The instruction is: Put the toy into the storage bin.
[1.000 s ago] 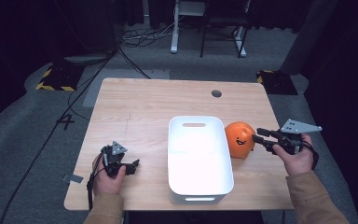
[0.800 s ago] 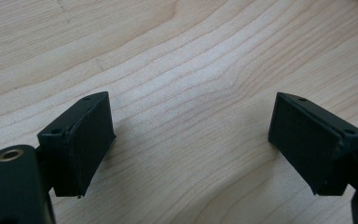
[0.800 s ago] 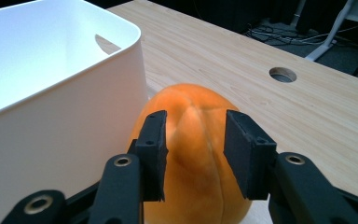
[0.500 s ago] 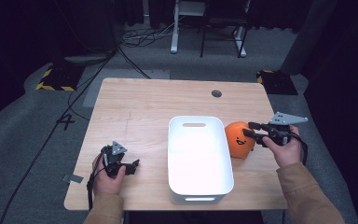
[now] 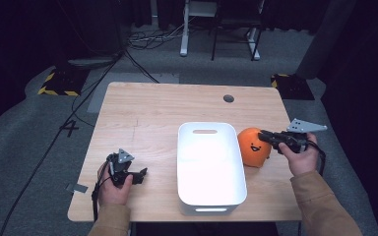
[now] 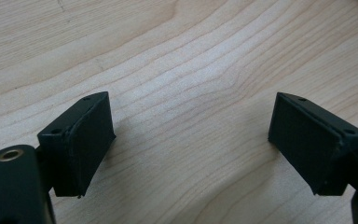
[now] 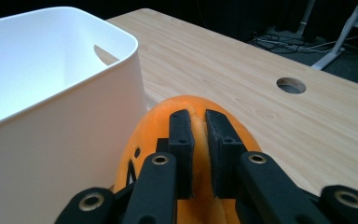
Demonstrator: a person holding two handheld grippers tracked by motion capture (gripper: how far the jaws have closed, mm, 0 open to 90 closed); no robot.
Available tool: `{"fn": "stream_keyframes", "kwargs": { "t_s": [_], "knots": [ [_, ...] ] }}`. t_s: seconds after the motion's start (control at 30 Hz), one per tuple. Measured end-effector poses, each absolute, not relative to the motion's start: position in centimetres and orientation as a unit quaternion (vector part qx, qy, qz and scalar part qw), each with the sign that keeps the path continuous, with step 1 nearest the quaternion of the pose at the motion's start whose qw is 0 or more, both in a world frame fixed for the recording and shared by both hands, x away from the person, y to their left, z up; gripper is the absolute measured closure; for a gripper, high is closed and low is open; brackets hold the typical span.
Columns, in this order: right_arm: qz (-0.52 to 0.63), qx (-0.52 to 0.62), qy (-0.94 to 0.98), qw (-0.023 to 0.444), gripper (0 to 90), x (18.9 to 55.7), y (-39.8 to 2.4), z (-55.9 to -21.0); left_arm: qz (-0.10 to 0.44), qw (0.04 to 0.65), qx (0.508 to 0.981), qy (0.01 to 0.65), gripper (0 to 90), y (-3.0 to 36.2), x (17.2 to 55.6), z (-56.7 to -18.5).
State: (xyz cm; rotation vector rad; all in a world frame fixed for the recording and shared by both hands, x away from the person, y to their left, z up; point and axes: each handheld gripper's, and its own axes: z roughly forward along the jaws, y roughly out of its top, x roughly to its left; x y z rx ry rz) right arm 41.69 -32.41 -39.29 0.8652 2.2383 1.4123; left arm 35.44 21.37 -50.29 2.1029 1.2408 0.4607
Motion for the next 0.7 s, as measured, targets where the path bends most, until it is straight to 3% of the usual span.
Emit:
{"fn": "stream_keyframes", "kwargs": {
  "t_s": [0.33, 0.7],
  "knots": [
    [0.507, 0.282, 0.793, 0.186, 82.0, 40.7, -33.7, -36.5, 0.175, 0.322, 0.801, 0.473, 14.3, 21.4, 35.4, -50.3],
    [0.529, 0.228, 0.801, 0.162, 82.1, 40.7, -34.8, -33.9, 0.175, 0.322, 0.802, 0.472, 14.3, 21.4, 35.4, -50.3]
  ]
}}
